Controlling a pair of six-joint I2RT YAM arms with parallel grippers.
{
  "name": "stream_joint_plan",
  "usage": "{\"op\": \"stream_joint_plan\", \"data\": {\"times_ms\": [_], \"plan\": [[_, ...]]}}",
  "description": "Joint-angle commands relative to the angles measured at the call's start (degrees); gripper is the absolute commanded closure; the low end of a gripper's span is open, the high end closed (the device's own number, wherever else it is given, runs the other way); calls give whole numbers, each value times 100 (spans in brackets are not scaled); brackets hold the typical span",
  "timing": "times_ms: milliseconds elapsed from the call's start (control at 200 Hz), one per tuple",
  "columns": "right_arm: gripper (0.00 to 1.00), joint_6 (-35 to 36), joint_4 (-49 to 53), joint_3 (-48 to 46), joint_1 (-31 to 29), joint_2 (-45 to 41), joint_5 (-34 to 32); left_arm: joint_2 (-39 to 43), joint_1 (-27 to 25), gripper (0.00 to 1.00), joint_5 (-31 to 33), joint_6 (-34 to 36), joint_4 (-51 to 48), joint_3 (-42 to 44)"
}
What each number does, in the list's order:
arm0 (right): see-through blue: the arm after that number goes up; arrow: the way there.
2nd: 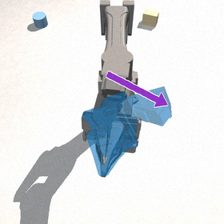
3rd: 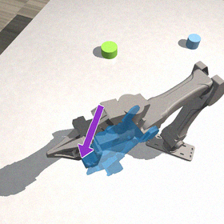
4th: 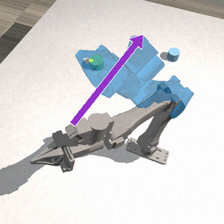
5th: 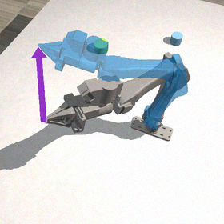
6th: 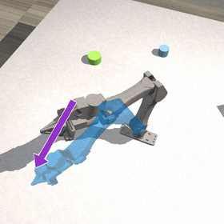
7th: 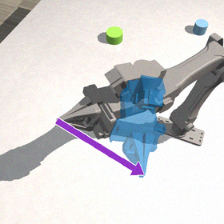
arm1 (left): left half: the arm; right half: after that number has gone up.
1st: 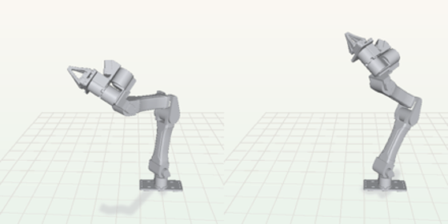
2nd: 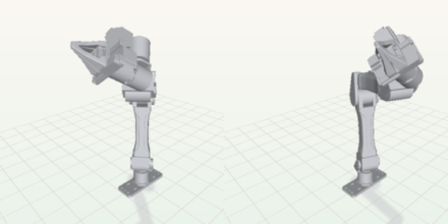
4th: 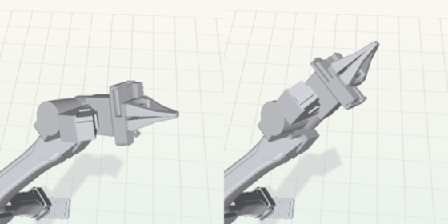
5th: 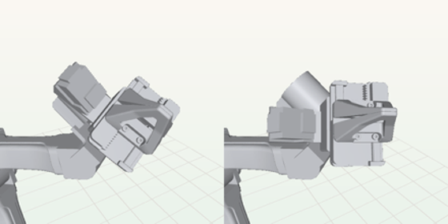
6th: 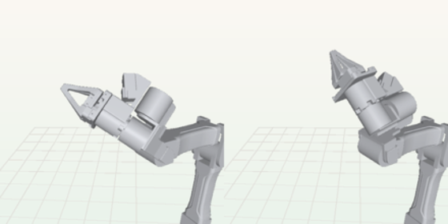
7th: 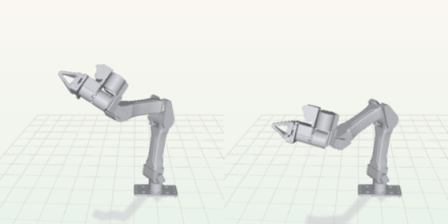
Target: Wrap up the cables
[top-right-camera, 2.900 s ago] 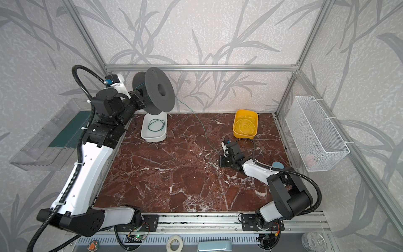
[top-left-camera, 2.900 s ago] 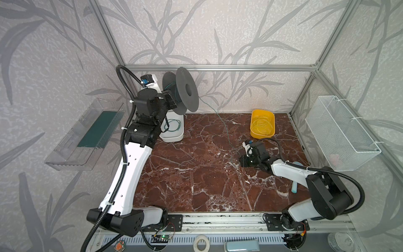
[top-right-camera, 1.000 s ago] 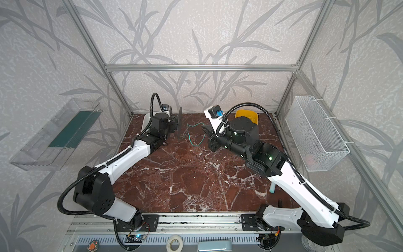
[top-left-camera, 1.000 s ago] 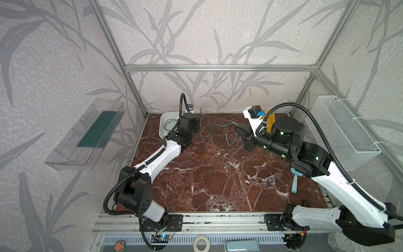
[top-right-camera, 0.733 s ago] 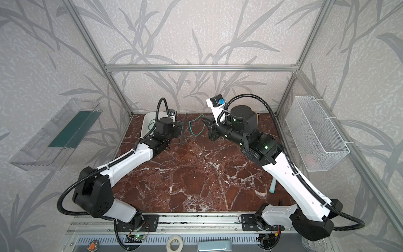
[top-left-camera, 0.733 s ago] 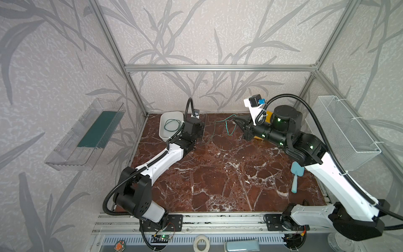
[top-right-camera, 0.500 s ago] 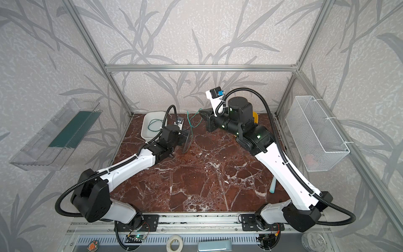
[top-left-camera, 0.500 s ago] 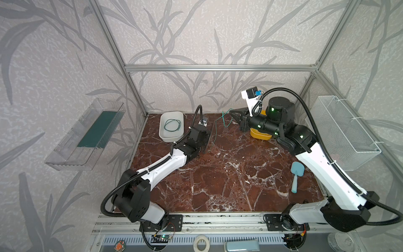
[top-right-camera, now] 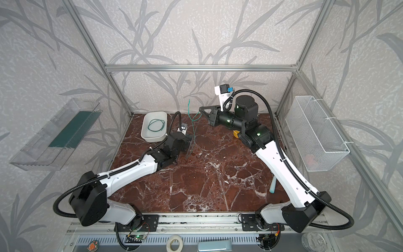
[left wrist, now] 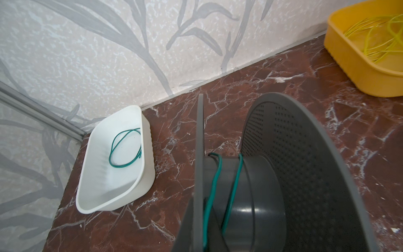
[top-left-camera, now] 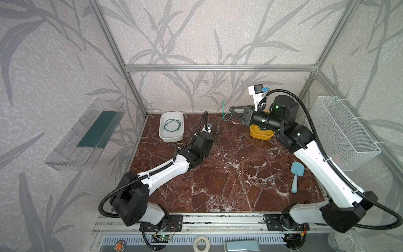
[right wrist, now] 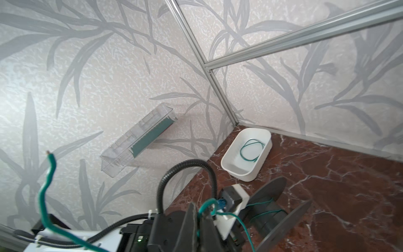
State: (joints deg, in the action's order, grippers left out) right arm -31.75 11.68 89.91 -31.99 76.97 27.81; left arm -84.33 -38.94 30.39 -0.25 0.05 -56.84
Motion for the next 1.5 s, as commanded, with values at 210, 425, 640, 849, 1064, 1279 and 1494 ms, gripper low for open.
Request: {"op": "stream_joint_plan", "data": {"times_ms": [210,425,640,849,1064,1279,1494], "plan": [[100,-1039,-1443,-262,-78,-481,-21,-458,-29,100,703,-262,460,-143],[100,-68,-590,288,673,-175,-595,191,-144,100,441,64,596,450],[100,492,-125,1015,1635,891,-668,1182,-363,100,173,204,-14,884],[100,1123,83,1483,1772,1648,-1016,2077,-704,100,56,176,-755,980],[100,1465,-233,932,2178,2262,-870,2945,-870,100,-117,143,-1466,826],[100,1714,-798,-186,2184,2511,-1074,3385,-844,100,-946,313,-2191,13],[100,1754,-859,-756,1966,2795,-1145,3271,-677,100,-1519,10,-2501,-878]]}}
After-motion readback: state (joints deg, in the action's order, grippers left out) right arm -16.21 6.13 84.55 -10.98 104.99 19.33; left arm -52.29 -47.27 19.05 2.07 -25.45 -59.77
